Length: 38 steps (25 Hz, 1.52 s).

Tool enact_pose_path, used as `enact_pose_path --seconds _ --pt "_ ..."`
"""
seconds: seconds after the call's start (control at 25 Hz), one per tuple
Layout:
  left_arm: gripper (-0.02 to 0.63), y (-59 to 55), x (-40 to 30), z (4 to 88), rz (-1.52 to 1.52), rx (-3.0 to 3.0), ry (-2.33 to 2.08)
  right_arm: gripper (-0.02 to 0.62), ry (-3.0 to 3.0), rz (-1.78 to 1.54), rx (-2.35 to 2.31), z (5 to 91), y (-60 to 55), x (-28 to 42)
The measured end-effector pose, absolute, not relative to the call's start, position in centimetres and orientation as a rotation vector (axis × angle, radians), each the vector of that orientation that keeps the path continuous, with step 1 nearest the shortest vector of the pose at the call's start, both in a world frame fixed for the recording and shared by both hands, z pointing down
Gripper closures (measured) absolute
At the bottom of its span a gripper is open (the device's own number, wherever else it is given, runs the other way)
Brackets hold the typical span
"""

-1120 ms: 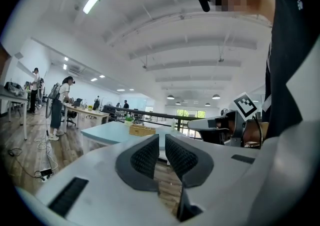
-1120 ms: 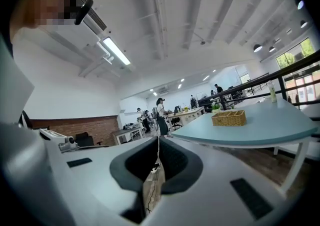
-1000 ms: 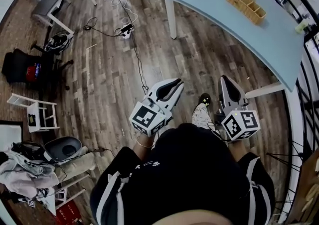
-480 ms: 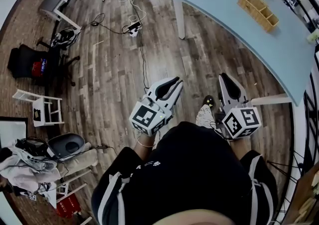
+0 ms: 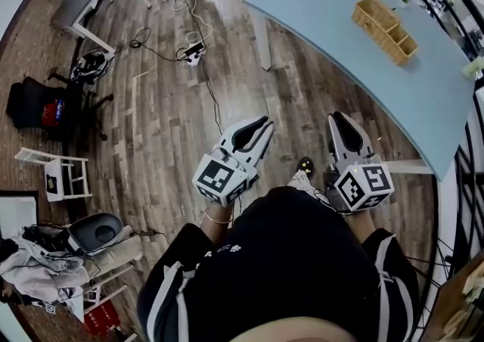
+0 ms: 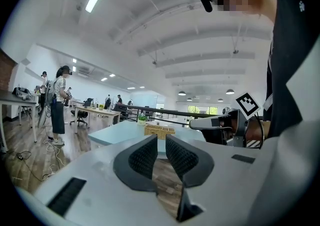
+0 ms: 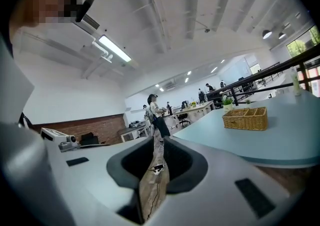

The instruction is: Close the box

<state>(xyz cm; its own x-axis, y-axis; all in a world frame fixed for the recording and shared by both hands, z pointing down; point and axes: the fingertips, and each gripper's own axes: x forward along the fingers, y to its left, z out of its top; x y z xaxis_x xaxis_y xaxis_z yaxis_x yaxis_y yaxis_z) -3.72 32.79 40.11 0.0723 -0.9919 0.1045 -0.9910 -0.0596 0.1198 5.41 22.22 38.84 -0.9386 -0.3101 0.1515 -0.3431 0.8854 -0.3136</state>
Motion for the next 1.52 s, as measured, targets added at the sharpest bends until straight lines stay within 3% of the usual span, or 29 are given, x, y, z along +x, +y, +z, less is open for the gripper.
enact_pose_path --seconds 1.52 --pt "0.555 9.3 -3.9 39.8 -0.017 2.28 -1.883 0.512 -2.903 0.622 0.749 40.1 -0.7 7.5"
